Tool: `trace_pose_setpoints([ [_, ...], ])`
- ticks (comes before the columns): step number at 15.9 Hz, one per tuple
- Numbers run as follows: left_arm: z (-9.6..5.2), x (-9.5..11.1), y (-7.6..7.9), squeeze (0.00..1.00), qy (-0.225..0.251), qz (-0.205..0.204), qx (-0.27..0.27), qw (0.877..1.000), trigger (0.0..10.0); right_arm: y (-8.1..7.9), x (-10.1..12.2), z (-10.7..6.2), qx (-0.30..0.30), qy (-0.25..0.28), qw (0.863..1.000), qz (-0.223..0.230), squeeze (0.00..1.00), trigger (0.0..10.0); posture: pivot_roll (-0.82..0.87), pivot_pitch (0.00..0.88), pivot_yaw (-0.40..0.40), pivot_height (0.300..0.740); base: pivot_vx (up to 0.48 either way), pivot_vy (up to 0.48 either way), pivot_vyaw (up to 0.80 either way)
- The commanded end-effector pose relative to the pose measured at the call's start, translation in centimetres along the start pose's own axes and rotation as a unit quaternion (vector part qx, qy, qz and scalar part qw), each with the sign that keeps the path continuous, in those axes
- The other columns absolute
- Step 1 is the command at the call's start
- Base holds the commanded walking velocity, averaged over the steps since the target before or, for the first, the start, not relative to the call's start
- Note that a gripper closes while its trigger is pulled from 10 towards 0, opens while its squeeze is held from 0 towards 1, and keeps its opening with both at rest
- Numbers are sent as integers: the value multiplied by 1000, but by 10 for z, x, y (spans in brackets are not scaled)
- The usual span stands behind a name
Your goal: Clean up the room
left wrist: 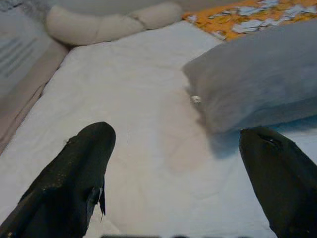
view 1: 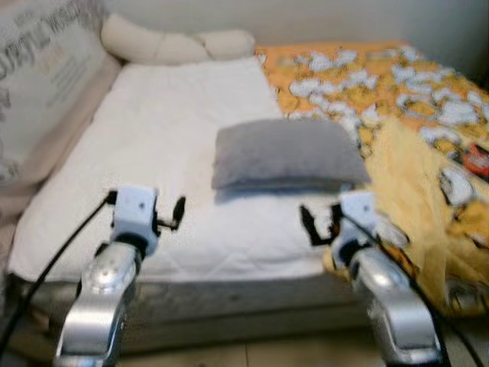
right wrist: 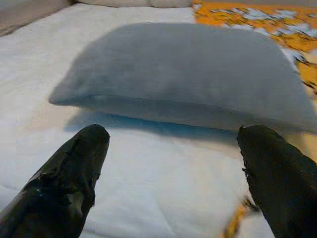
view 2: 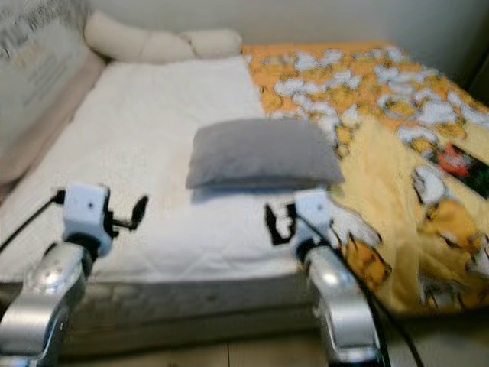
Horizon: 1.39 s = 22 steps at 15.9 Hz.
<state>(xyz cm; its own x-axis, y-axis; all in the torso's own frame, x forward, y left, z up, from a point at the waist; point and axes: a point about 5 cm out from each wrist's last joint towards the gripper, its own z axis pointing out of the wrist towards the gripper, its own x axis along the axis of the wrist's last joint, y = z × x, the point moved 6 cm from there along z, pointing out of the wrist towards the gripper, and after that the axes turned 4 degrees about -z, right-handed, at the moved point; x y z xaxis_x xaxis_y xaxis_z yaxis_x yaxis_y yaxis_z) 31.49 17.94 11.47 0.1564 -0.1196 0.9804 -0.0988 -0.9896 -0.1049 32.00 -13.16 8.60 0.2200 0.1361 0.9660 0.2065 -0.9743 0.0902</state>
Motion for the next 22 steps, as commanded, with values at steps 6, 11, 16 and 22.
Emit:
trace_pose_setpoints([
  [6, 3, 3, 5, 537, 3, 5, -10, 1000, 10000, 15, 4, 0, -27, 8, 1000, 0, 0, 10000, 45, 0, 31, 740, 340, 0, 0],
  [11, 1, 2, 7, 545, 2, 5, -14, 1000, 10000, 15, -3, -3, -29, -2, 1000, -5, 0, 10000, 44, 0, 30, 740, 338, 0, 0],
  [16, 0, 1, 8, 545, 2, 6, -15, 1000, 10000, 11, -6, -4, -21, -6, 1000, -18, 0, 10000, 45, 0, 30, 740, 343, 0, 0],
  [22, -1, 0, 10, 537, 1, 13, -22, 1000, 10000, 11, -8, -4, -24, -7, 1000, -16, 0, 10000, 48, 0, 30, 740, 342, 0, 0],
])
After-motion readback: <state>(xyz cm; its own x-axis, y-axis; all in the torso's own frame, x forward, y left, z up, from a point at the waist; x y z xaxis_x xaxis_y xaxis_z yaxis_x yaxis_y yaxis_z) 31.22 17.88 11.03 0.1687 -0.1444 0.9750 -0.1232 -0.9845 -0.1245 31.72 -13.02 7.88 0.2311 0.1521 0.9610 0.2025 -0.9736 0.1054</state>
